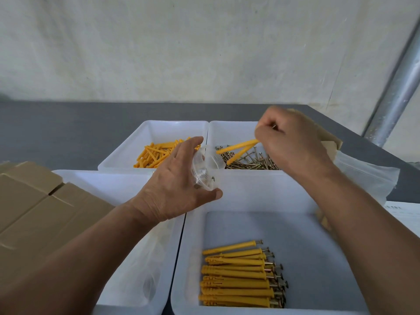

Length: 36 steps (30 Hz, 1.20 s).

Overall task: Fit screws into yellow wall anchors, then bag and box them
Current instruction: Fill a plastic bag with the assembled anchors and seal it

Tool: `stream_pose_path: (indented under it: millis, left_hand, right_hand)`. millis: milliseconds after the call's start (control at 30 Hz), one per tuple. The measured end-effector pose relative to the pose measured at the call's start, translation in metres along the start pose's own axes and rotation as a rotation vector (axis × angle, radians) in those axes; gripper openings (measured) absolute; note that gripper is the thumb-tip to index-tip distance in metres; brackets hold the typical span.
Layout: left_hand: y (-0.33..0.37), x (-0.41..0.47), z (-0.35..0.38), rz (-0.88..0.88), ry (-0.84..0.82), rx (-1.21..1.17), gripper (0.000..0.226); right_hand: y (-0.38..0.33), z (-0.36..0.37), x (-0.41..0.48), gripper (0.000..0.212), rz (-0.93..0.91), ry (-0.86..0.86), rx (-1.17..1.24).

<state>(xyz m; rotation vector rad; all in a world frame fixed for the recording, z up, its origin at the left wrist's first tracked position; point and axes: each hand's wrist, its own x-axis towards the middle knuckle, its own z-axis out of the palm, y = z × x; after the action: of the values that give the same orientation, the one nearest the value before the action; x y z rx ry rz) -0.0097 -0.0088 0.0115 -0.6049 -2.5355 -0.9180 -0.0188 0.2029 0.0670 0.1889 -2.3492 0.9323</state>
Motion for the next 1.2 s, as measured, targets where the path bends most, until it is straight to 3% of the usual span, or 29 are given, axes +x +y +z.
stream_pose_path:
  millis: [100,400,600,800,1000,1200]
  left_hand:
    - [0.000,0.000,0.001,-0.001,0.010,-0.013,0.103]
    - [-0.002,0.001,0.002,0.004,0.025,-0.022,0.106]
    - [-0.002,0.000,0.003,0.023,0.039,-0.030,0.106]
    - [-0.001,0.001,0.002,0.035,0.038,-0.037,0.105]
    - [0.003,0.000,0.001,0.080,0.051,0.001,0.104]
    - [0.006,0.001,0.000,0.051,0.038,-0.005,0.105]
  right_hand:
    - [-0.002,-0.003,0.000,0.015,-0.089,0.080,0.170]
    - [-0.012,0.011,-0.016,0.015,-0.357,-0.155,0.174]
    - [-0.016,0.023,-0.024,0.005,-0.420,-0.227,0.194]
    - [-0.017,0.038,-0.030,0.004,-0.321,-0.281,0.229]
    - [-0.023,0.052,-0.036,0.009,-0.157,-0.444,0.167]
    - [-0.027,0.046,-0.033,0.011,-0.007,-0.436,0.375]
